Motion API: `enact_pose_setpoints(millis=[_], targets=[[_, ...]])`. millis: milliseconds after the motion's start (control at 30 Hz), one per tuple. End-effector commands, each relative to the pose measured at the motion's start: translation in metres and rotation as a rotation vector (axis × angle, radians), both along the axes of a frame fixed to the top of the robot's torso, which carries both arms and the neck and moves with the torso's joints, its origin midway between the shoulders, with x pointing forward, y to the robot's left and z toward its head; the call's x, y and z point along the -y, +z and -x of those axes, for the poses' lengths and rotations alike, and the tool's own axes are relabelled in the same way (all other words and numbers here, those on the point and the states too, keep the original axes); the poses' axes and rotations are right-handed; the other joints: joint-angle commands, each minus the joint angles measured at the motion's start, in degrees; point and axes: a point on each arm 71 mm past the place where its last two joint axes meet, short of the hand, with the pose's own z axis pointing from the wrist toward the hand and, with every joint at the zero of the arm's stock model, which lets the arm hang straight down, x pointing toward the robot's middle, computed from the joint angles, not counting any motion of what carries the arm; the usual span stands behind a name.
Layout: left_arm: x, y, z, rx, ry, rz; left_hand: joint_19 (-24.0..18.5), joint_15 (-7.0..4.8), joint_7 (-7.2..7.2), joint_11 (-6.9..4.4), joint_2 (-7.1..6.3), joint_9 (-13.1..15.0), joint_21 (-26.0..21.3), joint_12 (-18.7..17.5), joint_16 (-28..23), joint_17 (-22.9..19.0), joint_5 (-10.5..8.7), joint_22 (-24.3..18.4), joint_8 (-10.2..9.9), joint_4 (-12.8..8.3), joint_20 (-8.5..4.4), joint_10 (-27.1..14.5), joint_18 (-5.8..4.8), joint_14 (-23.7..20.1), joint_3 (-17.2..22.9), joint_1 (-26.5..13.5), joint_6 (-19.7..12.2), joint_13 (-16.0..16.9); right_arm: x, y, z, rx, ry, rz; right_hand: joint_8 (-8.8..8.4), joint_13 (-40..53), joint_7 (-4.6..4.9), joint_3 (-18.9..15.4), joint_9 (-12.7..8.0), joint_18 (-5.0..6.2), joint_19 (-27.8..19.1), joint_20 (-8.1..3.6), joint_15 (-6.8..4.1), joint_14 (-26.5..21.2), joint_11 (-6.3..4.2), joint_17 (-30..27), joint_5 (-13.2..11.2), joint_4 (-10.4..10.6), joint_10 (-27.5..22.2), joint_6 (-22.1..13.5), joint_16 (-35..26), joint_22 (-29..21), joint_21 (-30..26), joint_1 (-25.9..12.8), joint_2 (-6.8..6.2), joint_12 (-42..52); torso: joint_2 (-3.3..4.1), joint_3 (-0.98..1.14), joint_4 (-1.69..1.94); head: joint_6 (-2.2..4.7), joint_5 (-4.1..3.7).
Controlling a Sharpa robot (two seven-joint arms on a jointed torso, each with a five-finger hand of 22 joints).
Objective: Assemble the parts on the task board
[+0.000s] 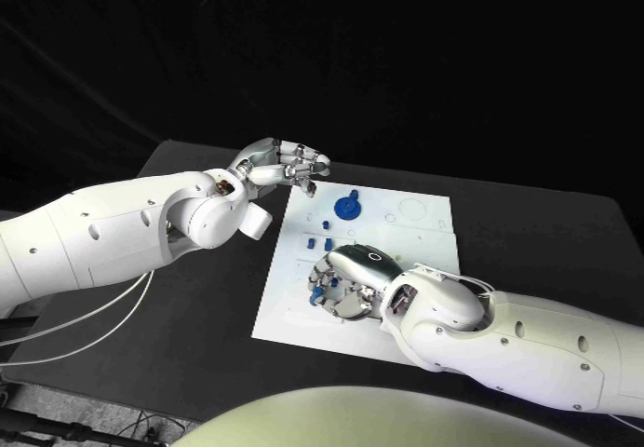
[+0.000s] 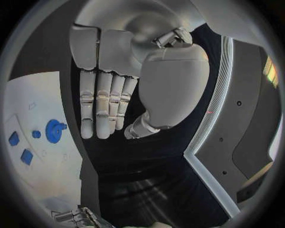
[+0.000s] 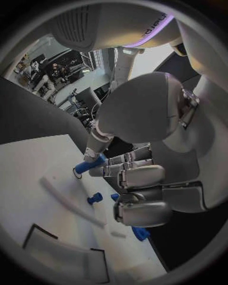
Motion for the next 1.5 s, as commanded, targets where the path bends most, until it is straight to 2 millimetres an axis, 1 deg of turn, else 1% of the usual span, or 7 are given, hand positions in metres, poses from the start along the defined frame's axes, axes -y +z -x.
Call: enact_pose_setpoints(millis=[33,400,633,1067,1133,1367,1500], targets=[[0.002,0.001,0.001,0.0,-0.017,0.011,0.55,0.08,-0.04,-0.04,0.58,0.07,-0.26,0.18,-0.2,-0.05,-0.04,-0.08,0.21,0.09,0.0,-0.5,1.02,-0.04,-0.38,0.02,-0.38,-0.07,0.0,0.0,0.0,0.012,0.003,0.0,0.21,0.05,-0.12,0.23,0.04,-0.72,1.59,-0.47,-0.36,2.56,-0.21,0.06,0.3,0.08,0.28,0.39,-0.1,12.05,-0.08,0.02,0.31,-0.19,0.05,-0.04,0.01,-0.15,0.09],[0.002,0.001,0.001,-0.002,-0.017,0.01,0.56,0.08,-0.05,-0.04,0.59,0.09,-0.32,0.19,-0.21,-0.05,-0.03,-0.08,0.25,0.11,0.0,-0.55,1.02,-0.04,-0.41,-0.01,-0.39,-0.08,0.001,-0.004,-0.002,-0.002,0.004,0.031,0.23,0.09,-0.1,0.23,0.13,-0.69,1.55,-0.48,-0.37,2.54,-0.19,-0.06,0.41,-0.02,0.28,0.32,-0.16,12.02,-0.2,-0.02,0.23,-0.27,0.02,-0.04,-0.01,-0.35,0.18],[0.002,0.001,0.001,-0.003,-0.018,0.01,0.56,0.08,-0.05,-0.04,0.59,0.09,-0.32,0.19,-0.21,-0.05,-0.03,-0.08,0.25,0.11,0.0,-0.55,1.02,-0.04,-0.41,-0.01,-0.39,-0.08,-0.001,-0.006,-0.004,-0.009,0.008,0.044,0.23,0.1,-0.08,0.23,0.16,-0.7,1.55,-0.49,-0.36,2.54,-0.18,-0.05,0.43,-0.04,0.26,0.28,-0.15,12.02,-0.19,-0.06,0.21,-0.31,-0.04,0.0,-0.09,-0.4,0.2],[0.002,0.001,0.001,-0.003,-0.018,0.01,0.56,0.08,-0.05,-0.04,0.59,0.09,-0.32,0.19,-0.21,-0.05,-0.03,-0.08,0.25,0.11,0.0,-0.55,1.02,-0.04,-0.41,-0.01,-0.39,-0.08,-0.005,-0.009,-0.004,-0.01,0.017,0.078,0.23,0.12,-0.06,0.27,0.22,-0.66,1.47,-0.49,-0.35,2.51,-0.16,-0.2,0.49,-0.14,0.21,0.19,-0.22,11.97,-0.37,-0.05,0.19,-0.39,-0.01,-0.02,-0.01,-0.51,0.1],[0.002,0.001,0.001,-0.003,-0.018,0.01,0.56,0.08,-0.05,-0.04,0.59,0.09,-0.32,0.19,-0.21,-0.05,-0.03,-0.08,0.25,0.11,0.0,-0.55,1.02,-0.04,-0.41,-0.01,-0.39,-0.08,-0.006,-0.01,-0.004,-0.015,0.025,0.087,0.1,0.14,0.07,0.15,0.3,-0.63,1.39,-0.45,-0.27,2.46,-0.03,-0.43,0.44,-0.21,0.0,-0.19,-0.33,11.92,-0.53,-0.35,-0.14,-0.64,-0.01,-0.02,-0.03,-0.53,0.1],[0.002,0.001,0.001,-0.004,-0.018,0.009,0.58,0.09,-0.05,-0.03,0.63,0.1,-0.4,0.21,-0.22,-0.06,-0.01,-0.08,0.31,0.15,0.01,-0.6,1.02,-0.05,-0.43,-0.04,-0.41,-0.11,-0.008,-0.01,-0.003,-0.019,0.032,0.093,-1.08,0.4,0.83,-1.6,0.29,-0.51,1.03,0.01,0.31,2.32,0.63,-1.0,1.55,0.22,-0.75,-2.65,-0.58,11.72,-1.25,-2.87,-2.45,-1.51,-0.04,-0.03,-0.05,-0.49,0.02],[0.002,0.001,0.001,-0.005,-0.019,0.009,0.58,0.09,-0.05,-0.03,0.63,0.1,-0.4,0.21,-0.22,-0.06,-0.01,-0.08,0.31,0.15,0.01,-0.6,1.02,-0.05,-0.43,-0.04,-0.41,-0.11,-0.007,-0.009,-0.004,-0.012,0.02,0.083,-1.89,0.59,1.1,-2.27,0.08,-0.39,0.8,0.15,0.44,2.24,0.79,-1.32,1.68,0.31,-0.94,-4.11,-0.72,11.56,-1.8,-3.37,-3.09,-1.63,-0.06,-0.03,-0.03,-0.52,-0.01]])
